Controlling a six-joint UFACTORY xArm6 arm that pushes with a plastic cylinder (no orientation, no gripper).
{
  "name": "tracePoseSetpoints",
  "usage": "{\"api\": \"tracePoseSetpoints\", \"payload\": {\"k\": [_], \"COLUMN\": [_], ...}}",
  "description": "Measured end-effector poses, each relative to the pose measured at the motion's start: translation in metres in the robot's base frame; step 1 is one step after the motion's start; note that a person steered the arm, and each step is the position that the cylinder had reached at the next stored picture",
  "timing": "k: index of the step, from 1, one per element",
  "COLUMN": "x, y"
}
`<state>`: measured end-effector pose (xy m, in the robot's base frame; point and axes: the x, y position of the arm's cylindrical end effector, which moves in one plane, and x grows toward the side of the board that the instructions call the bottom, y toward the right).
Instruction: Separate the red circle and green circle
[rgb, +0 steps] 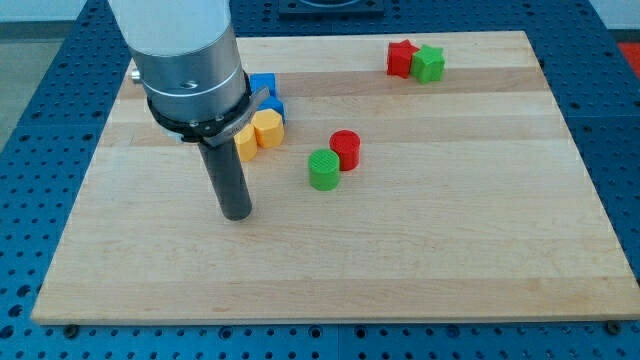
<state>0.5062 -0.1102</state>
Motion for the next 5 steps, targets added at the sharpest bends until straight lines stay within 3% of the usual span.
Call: {"api": "tracePoseSetpoints", "payload": {"k": [5], "x": [0.0], "y": [-0.017]}}
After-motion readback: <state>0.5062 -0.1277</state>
